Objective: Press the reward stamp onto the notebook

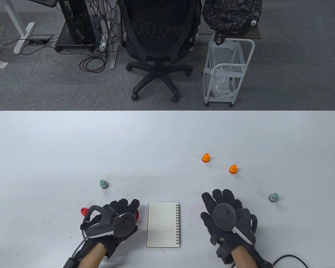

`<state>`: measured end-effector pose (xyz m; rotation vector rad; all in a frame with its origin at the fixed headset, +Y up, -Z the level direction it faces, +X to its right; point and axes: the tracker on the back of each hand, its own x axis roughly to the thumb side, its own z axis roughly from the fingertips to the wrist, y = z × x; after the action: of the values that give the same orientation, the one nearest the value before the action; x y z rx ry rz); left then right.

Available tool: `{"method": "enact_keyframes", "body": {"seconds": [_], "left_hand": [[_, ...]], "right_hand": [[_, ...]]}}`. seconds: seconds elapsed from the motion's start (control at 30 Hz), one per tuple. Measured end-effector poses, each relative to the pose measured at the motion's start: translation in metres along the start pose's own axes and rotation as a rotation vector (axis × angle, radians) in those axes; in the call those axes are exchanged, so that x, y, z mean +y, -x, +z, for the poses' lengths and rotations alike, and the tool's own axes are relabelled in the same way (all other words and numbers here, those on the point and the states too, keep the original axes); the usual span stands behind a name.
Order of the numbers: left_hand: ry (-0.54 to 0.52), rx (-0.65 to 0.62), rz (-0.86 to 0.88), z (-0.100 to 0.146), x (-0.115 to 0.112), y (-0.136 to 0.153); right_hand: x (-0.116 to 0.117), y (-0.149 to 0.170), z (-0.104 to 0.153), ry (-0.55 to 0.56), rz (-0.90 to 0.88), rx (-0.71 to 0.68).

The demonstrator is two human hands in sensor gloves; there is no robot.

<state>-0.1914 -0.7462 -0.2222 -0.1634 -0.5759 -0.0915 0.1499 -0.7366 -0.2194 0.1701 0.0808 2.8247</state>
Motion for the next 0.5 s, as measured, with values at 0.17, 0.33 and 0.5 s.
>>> {"method": "enact_keyframes", "body": {"seconds": [0.17,0.33,0.5], "left_hand": [[0.046,-0.012,-0.007,-0.002,-0.013,-0.003],[0.064,-0.028,0.004,-0.005,-0.02,-0.008],[0.052,-0.057,0.027,-0.006,-0.019,-0.011]], "right_hand": [[0.001,0.0,0.0,-0.008,-0.001,0.008],[0.001,0.001,0.0,-0.011,0.006,0.008],[0.004,0.002,-0.003,-0.038,0.0,0.014]]}}
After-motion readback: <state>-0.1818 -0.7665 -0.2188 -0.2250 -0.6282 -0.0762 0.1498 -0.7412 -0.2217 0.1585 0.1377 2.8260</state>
